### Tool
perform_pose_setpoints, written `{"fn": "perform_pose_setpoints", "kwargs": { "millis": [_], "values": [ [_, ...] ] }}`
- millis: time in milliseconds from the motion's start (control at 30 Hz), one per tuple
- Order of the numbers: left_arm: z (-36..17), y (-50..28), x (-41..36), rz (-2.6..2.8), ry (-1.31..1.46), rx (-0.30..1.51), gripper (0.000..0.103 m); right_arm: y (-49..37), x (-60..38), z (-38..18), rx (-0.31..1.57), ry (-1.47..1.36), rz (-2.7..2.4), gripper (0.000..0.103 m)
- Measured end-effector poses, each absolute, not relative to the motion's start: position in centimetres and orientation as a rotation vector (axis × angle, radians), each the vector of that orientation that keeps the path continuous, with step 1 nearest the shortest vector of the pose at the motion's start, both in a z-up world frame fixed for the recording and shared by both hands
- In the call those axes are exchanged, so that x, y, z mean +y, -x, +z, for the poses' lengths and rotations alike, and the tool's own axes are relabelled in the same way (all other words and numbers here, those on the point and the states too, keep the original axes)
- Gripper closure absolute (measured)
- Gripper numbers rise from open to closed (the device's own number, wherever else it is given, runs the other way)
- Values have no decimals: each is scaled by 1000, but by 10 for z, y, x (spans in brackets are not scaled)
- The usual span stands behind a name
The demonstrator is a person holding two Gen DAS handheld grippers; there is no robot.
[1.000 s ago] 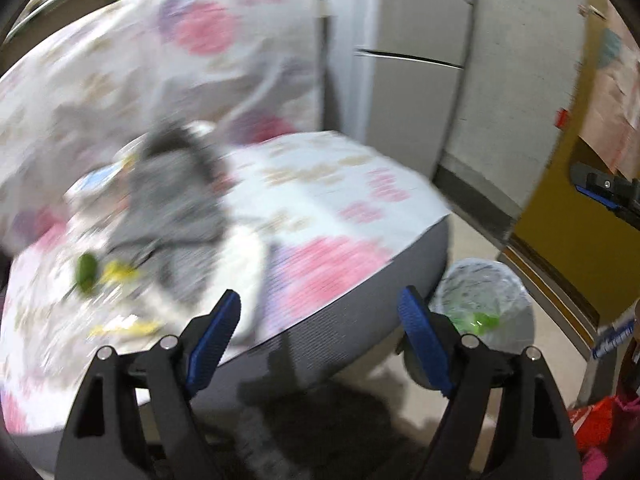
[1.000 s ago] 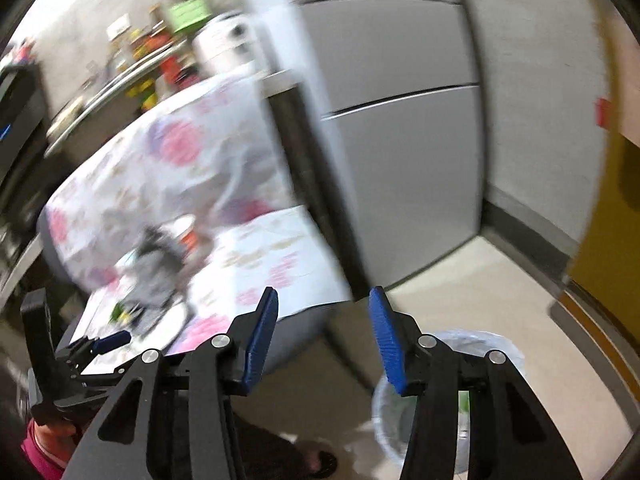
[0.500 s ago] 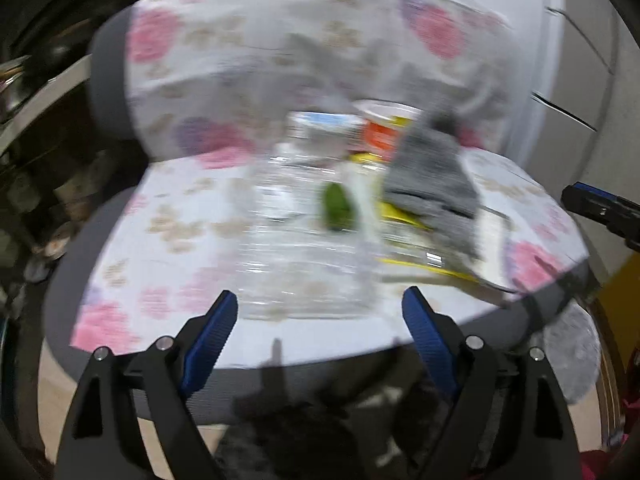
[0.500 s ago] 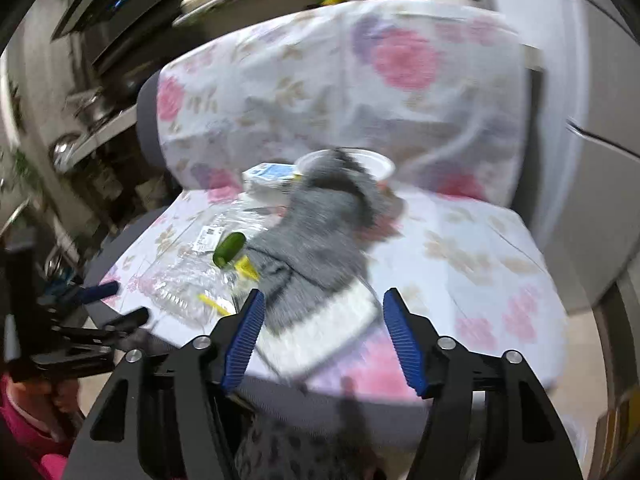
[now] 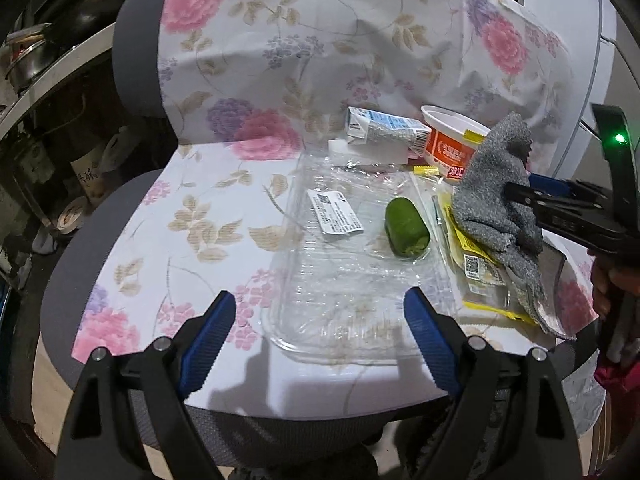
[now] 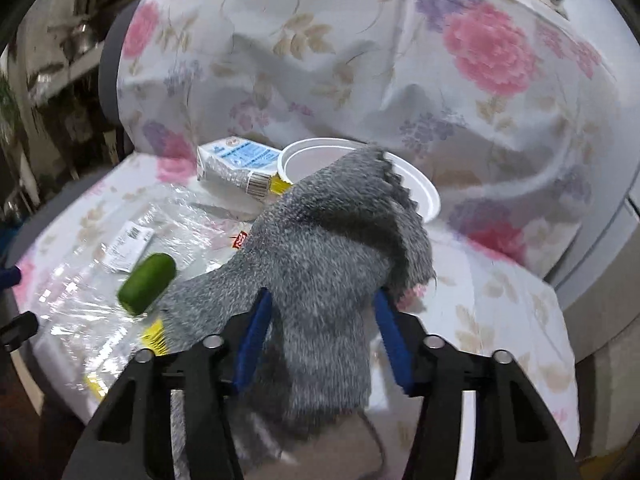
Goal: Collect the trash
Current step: 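Grasp the grey sock with the right gripper and lift it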
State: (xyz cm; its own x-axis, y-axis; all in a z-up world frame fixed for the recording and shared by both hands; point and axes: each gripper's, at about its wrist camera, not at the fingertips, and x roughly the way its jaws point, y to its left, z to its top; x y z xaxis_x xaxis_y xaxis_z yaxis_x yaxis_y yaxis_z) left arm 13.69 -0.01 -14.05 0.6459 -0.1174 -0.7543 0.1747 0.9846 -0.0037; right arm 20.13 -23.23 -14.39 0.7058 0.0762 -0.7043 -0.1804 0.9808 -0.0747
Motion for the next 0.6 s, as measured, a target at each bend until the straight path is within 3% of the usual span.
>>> {"fn": "perform_pose_setpoints", "kwargs": {
  "millis": [33, 67, 433, 600],
  "values": [
    [-141, -137, 0, -170, -71, 853, 19, -201, -230, -142, 768, 166, 138, 87],
    [-141, -137, -1, -172, -72, 851, 19, -200, -230, -139, 760, 170, 143, 92],
    [-128, -126, -9, -210, -66, 820, 19, -137, -281, -22, 466, -34, 135, 95],
    [-126, -112, -47, -351, -82, 819, 19, -85, -308, 1, 410, -24, 23, 96]
  ]
}}
